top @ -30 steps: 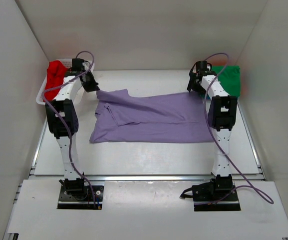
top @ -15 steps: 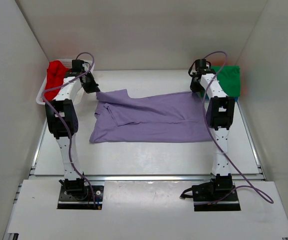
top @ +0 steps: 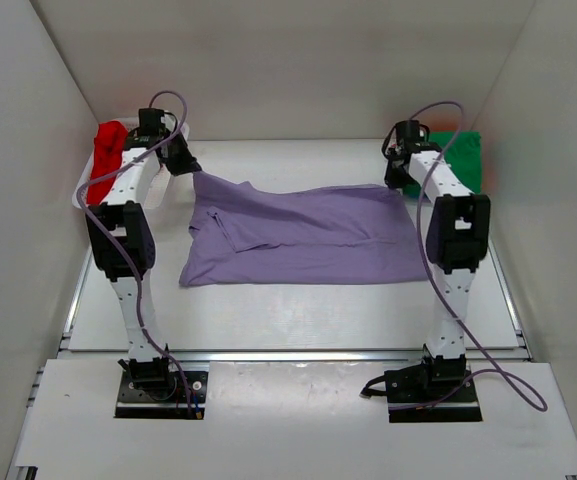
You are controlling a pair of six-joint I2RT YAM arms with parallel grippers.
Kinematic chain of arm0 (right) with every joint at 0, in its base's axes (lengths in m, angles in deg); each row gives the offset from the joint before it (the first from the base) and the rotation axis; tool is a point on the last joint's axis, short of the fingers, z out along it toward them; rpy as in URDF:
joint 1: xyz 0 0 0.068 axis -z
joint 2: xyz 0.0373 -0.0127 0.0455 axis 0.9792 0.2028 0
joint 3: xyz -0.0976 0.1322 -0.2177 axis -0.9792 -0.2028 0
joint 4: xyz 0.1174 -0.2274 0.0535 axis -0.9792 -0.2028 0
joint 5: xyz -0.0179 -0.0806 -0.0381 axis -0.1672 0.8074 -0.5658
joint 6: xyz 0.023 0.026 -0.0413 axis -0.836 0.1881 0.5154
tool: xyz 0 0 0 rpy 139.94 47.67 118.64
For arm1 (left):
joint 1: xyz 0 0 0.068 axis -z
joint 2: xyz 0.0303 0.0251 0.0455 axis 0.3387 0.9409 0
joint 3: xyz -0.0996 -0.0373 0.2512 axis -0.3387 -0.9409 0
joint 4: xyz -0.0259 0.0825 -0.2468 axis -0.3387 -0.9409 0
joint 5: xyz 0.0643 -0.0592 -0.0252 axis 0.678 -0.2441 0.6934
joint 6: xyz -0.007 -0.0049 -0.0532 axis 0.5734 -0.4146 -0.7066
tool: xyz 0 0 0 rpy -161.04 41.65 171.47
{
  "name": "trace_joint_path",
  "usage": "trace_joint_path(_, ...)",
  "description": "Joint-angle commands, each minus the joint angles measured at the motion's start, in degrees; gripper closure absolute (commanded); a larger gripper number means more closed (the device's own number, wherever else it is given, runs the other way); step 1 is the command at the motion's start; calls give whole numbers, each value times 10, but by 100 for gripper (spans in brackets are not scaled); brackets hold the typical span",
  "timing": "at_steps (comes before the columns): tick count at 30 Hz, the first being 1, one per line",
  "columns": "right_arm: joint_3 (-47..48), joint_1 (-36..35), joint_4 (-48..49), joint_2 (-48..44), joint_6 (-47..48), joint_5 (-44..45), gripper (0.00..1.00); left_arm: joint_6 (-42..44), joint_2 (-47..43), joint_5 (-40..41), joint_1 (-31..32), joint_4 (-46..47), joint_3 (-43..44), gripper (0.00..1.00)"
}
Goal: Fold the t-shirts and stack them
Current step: Fold the other side of the tshirt into a rectangle
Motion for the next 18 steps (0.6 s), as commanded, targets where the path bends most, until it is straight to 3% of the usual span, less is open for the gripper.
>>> trace_joint_path(1, -126, 17, 123, -140, -6, -19, 100, 12, -62, -21, 8, 7, -17, 100)
trace_joint_path(6, -303, 61, 204, -238, -7, -60, 100, 16, -87, -31, 16, 32, -87, 100)
trace_joint_path(12, -383, 140, 280, -257, -30, -189, 100, 21, -152, -36, 14, 71, -214, 100)
trace_joint_path(18, -411, 156, 292, -260, -25, -219, 100, 27, -215, -30, 14, 99, -315, 100)
